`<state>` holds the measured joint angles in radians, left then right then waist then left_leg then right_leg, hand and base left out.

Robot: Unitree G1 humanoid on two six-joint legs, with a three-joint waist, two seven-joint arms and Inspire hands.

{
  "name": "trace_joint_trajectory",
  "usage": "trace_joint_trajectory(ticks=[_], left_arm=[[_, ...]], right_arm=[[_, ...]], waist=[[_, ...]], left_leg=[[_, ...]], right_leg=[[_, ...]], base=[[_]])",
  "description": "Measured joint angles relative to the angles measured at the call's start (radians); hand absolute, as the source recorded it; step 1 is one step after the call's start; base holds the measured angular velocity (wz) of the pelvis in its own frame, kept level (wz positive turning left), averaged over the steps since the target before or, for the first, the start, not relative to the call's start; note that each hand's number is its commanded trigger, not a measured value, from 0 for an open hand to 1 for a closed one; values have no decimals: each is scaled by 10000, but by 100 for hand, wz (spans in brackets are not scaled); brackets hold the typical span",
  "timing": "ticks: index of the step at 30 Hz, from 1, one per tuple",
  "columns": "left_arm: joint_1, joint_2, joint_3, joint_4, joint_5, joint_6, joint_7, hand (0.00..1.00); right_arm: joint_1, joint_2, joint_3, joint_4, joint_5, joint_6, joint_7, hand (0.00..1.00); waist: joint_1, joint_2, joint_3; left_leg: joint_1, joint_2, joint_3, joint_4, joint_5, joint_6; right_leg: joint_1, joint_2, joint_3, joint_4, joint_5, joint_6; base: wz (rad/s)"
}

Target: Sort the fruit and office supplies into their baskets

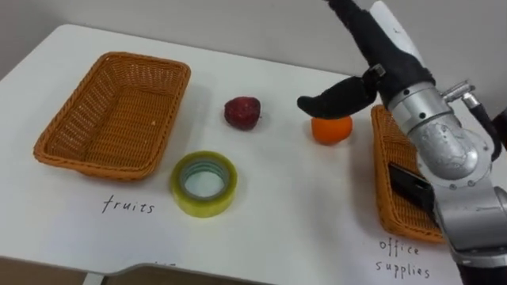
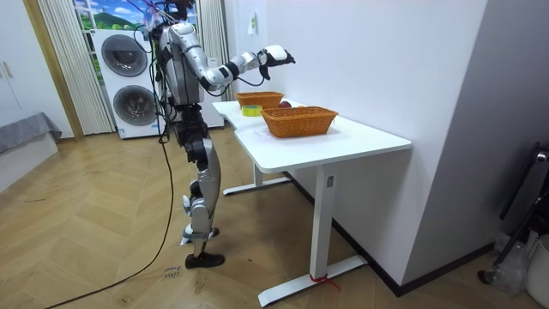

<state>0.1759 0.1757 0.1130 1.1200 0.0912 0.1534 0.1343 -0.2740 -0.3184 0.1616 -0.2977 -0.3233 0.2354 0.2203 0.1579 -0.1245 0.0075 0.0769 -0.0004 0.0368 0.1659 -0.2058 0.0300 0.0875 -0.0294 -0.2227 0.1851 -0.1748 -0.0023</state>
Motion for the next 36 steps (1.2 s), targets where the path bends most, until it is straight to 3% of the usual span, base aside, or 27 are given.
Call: trace_joint_trajectory(ticks=[5, 9, 13, 20, 27, 36], left_arm=[[-94, 2, -13, 14, -2, 27, 83, 0], [-151, 36, -200, 0, 25, 178, 92, 0], [-79, 59, -547, 0, -3, 207, 124, 0], [-109, 56, -599, -47, 19, 401, 144, 0], [13, 56, -581, -448, 221, 784, 211, 0], [199, 29, -371, -914, 804, 1216, 122, 0]], right_arm=[[1, 33, 462, 3, 15, 71, 39, 0], [0, 116, 847, 606, 1118, 70, 106, 0], [1, 319, 1031, 1670, 2002, 79, 116, 0], [1, 409, 1062, 1985, 2349, 103, 106, 0], [3, 503, 1734, 1991, 2312, 438, 147, 0], [3, 543, 1723, 1998, 2299, 936, 244, 0]], waist=[[187, -128, -34], [387, -172, -27], [420, -159, -5], [395, -137, 7], [450, -87, -8], [705, -145, -63]], left_leg=[[18, -15, -73, -5, -1, 1], [39, -26, -155, 12, -1, 2], [9, -54, -253, 20, -1, 4], [-146, -112, -360, 100, 0, 3], [-127, -108, -281, 170, 3, 7], [-191, -123, -449, 209, 10, -4]], right_leg=[[58, 2, 0, -1, 0, 0], [138, -20, -140, -22, 0, 0], [206, -47, -283, -29, 0, 1], [115, -56, -313, -32, 0, 1], [113, -66, -305, -37, 0, 1], [130, -61, -561, -42, 0, 0]], base=[[5], [8], [11], [2], [0], [3]])
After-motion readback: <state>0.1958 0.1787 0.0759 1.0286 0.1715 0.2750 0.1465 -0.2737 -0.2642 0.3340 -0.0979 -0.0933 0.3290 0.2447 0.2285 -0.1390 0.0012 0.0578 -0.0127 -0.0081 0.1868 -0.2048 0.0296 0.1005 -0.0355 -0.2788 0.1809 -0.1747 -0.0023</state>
